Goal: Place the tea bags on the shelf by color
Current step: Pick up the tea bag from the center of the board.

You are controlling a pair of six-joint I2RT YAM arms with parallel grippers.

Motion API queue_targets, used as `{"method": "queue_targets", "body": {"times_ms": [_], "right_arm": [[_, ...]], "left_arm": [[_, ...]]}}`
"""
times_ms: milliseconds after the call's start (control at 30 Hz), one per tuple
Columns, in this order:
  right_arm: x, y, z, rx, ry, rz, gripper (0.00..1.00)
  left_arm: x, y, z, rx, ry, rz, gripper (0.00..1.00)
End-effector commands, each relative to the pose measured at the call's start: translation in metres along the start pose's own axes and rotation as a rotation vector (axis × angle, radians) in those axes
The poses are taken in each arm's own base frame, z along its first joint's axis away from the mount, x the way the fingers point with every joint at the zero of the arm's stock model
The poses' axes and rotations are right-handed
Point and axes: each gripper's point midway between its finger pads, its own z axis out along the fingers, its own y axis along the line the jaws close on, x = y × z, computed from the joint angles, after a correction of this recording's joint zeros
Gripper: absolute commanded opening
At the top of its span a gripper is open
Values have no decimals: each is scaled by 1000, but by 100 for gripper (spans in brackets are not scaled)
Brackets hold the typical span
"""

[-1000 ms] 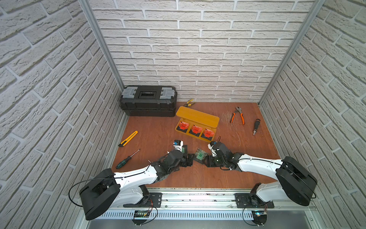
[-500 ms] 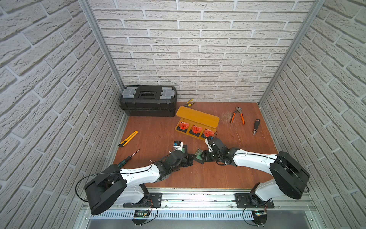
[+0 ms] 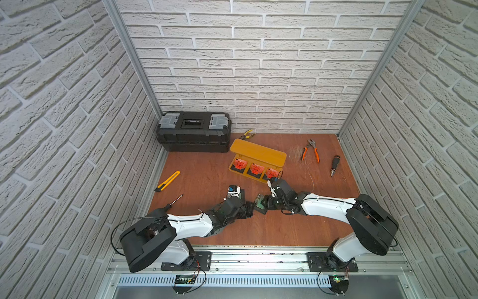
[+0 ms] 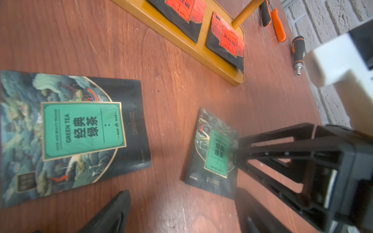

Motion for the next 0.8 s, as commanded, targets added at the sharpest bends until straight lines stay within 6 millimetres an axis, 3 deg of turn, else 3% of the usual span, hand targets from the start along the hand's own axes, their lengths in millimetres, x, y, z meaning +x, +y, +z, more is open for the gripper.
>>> {"method": "queue_targets", "body": {"times_ms": [0,400,767], "right_arm": [[-16,5,1,-14,-44,2,48],[-15,0,9,-14,-28,26,48],[0,-10,13,8,17,52,47]], "left_arm": [[-1,-6,2,37,-13,-13,85],[2,-9,5,58,5,-34,84],[8,-10,10,76,21,-57,82]]}}
